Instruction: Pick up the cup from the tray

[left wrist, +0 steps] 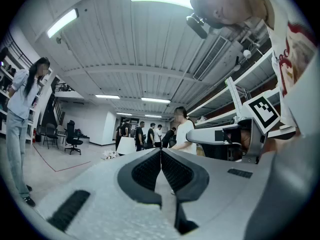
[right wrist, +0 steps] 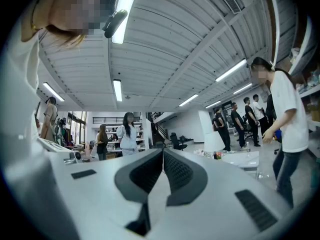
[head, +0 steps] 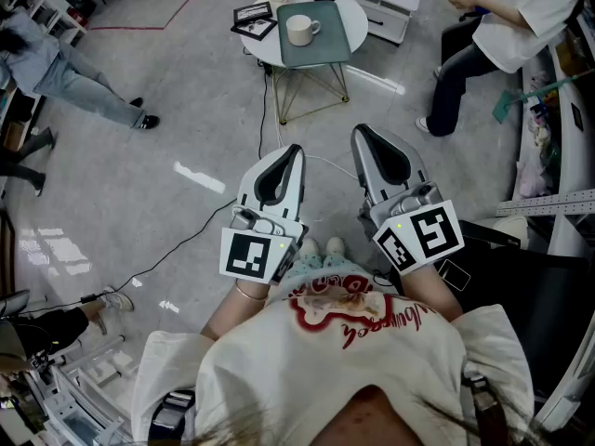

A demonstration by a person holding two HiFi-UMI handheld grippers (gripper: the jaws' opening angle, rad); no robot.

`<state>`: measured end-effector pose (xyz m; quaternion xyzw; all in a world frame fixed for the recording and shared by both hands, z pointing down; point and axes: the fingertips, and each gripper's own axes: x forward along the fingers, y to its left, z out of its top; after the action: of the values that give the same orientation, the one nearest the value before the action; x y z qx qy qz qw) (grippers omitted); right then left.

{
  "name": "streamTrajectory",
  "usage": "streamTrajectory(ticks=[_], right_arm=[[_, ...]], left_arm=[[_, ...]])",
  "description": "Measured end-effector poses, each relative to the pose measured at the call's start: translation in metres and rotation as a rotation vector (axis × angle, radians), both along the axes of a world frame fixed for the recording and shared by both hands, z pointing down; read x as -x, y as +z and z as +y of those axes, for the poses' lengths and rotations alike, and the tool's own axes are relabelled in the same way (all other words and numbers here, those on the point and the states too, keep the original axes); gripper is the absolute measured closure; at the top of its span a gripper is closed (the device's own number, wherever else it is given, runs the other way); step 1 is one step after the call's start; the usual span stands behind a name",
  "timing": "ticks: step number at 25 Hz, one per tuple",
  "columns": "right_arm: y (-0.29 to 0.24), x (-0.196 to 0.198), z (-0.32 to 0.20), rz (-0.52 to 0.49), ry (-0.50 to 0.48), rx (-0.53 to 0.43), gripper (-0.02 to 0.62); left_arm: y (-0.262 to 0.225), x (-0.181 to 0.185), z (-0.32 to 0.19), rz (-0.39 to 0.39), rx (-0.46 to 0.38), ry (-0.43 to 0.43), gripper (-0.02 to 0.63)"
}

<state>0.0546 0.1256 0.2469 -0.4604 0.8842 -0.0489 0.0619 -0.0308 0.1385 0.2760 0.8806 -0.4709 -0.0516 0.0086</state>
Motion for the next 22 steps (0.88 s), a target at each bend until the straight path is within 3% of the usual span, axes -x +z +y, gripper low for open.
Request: streamTrajectory(ticks=[22], right_arm=[[-0.003, -0.027, -0.017, -0.014, -0.003, -0.018, 0.566]], left_arm=[[0.001, -0.021, -0.015, 0.019, -0.002, -0.027, 0.591]])
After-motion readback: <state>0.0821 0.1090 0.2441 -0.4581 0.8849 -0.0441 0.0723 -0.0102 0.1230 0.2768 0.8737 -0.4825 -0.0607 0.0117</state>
